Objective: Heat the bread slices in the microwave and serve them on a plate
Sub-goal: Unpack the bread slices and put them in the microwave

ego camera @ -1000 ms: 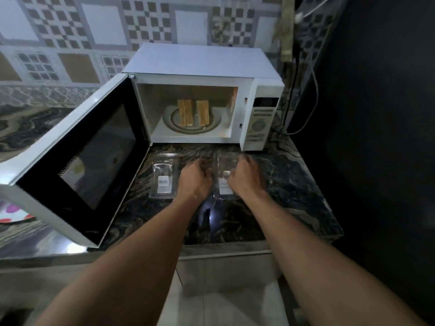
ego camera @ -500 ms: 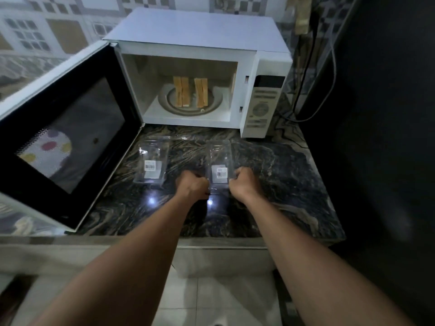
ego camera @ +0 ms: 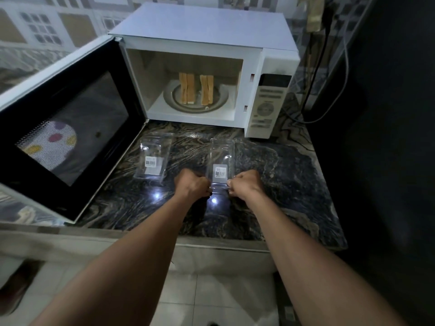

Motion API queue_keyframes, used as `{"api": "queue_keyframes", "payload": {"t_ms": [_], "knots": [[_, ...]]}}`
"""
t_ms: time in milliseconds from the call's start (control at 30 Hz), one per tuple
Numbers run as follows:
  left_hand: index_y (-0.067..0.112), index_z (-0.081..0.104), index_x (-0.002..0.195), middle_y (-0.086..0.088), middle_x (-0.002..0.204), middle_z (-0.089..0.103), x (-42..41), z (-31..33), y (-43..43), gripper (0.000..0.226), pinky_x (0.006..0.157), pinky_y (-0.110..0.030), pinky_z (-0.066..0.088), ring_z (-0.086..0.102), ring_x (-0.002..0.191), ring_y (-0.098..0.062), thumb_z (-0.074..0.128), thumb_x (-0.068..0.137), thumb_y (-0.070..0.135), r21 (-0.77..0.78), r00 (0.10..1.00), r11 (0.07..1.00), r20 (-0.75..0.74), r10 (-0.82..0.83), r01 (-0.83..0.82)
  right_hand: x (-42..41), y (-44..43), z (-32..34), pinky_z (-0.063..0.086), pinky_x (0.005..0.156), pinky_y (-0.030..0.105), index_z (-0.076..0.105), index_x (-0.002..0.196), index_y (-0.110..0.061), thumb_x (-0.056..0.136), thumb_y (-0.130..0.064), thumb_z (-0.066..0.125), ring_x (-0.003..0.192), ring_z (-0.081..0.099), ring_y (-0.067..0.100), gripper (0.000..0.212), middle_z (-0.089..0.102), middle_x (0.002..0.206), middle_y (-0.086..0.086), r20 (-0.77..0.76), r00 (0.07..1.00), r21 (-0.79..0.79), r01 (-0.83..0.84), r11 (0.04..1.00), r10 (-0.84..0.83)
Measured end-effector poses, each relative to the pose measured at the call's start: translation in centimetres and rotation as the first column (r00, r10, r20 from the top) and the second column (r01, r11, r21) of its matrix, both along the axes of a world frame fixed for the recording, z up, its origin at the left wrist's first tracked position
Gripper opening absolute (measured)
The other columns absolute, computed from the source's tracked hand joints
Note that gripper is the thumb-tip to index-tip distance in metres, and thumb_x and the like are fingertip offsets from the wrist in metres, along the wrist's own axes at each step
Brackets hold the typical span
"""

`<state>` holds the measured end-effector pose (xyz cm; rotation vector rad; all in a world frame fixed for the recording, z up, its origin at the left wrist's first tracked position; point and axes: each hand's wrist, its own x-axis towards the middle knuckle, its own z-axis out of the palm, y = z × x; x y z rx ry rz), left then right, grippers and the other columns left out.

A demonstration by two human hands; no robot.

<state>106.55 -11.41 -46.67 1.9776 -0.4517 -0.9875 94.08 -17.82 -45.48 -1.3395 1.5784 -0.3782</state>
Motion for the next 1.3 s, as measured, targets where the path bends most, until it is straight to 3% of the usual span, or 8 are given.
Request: {"api": "queue_keyframes", "payload": {"t_ms": [167,367,500,633,700,800,1033,1300], "knots": [[0.003,0.074,0.066,-0.017,0.065,0.073,0.1,-0.3,0.0,0.013,0.069,-0.045,0.064,0.075,0.063,-0.027,0.075,0.079,0.006,0.015,0.999,1.0,0.027,-0.024,0.024,-0.2,0.3,0.2,0.047,0.047,0.018,0.066,0.064,-0.009,0.081,-0.004,0.071,0.041,0.061,0.013,0.018,0.067,0.055,0.007,-0.013,1.0,0.019,0.023,1.0,-0.023],[0.004,0.073,0.063,-0.012,0.064,0.073,0.3,-0.5,0.0,0.038,0.067,-0.047,0.064,0.075,0.065,-0.025,0.072,0.051,0.04,0.056,0.994,0.997,0.096,-0.056,0.05,0.5,-0.5,-1.6,0.063,0.067,0.045,0.07,0.072,-0.005,0.061,-0.018,0.066,0.068,0.073,0.031,0.017,0.074,0.074,0.015,-0.062,0.998,-0.001,-0.007,1.0,0.007],[0.006,0.076,0.076,-0.01,0.07,0.072,-0.1,1.6,1.7,0.05,0.063,-0.029,0.052,0.07,0.07,-0.027,0.064,0.076,0.055,0.124,0.91,0.99,0.4,-0.113,0.069,0.2,2.4,3.0,0.048,0.061,0.023,0.067,0.091,-0.006,0.08,-0.023,0.063,0.077,0.069,0.031,0.02,0.069,0.087,0.014,-0.228,0.972,-0.101,-0.079,0.992,0.054],[0.017,0.073,0.092,-0.01,0.091,0.072,1.2,2.3,4.0,0.035,0.07,-0.034,0.048,0.064,0.092,-0.033,0.055,0.092,0.047,0.095,0.692,0.994,0.721,-0.028,-0.059,1.4,3.4,2.4,0.047,0.089,0.037,0.04,0.139,-0.008,0.083,-0.042,0.061,0.119,0.057,0.038,0.069,0.057,0.133,0.018,-0.284,0.959,-0.262,-0.078,0.962,0.0],[0.018,0.064,0.104,-0.01,0.109,0.065,2.5,1.5,5.1,0.03,0.086,-0.042,0.047,0.055,0.108,-0.032,0.06,0.091,0.044,0.019,0.595,0.997,0.804,0.03,-0.075,2.4,4.0,1.5,0.045,0.101,0.045,0.029,0.145,-0.008,0.08,-0.056,0.065,0.128,0.048,0.037,0.088,0.048,0.143,0.018,-0.271,0.963,-0.303,-0.083,0.949,-0.003],[0.012,0.051,0.116,-0.017,0.121,0.054,4.5,0.3,6.4,0.054,0.094,-0.05,0.043,0.048,0.116,-0.037,0.073,0.081,0.047,-0.041,0.544,0.982,0.828,0.138,-0.186,3.3,4.7,0.4,0.04,0.107,0.046,0.021,0.149,-0.007,0.072,-0.07,0.07,0.136,0.039,0.037,0.111,0.039,0.15,0.02,-0.319,0.948,-0.333,-0.1,0.938,-0.012],[0.001,0.02,0.153,-0.024,0.149,0.039,7.5,-0.8,6.4,0.12,0.111,-0.049,0.032,0.038,0.136,-0.041,0.083,0.067,0.058,0.002,0.736,0.978,0.659,0.157,-0.211,4.9,4.9,-1.4,0.039,0.107,0.047,0.026,0.147,-0.006,0.065,-0.064,0.081,0.136,0.037,0.036,0.115,0.038,0.149,0.017,-0.381,0.923,-0.407,-0.111,0.907,-0.059],[0.008,0.041,0.141,-0.018,0.139,0.051,7.8,-1.1,5.0,0.088,0.106,-0.048,0.038,0.046,0.129,-0.038,0.078,0.073,0.048,-0.004,0.765,0.993,0.637,0.09,-0.114,5.1,5.0,-1.3,0.038,0.107,0.045,0.034,0.139,-0.006,0.07,-0.053,0.081,0.13,0.04,0.037,0.096,0.045,0.14,0.019,-0.331,0.937,-0.433,-0.047,0.9,-0.11]]}}
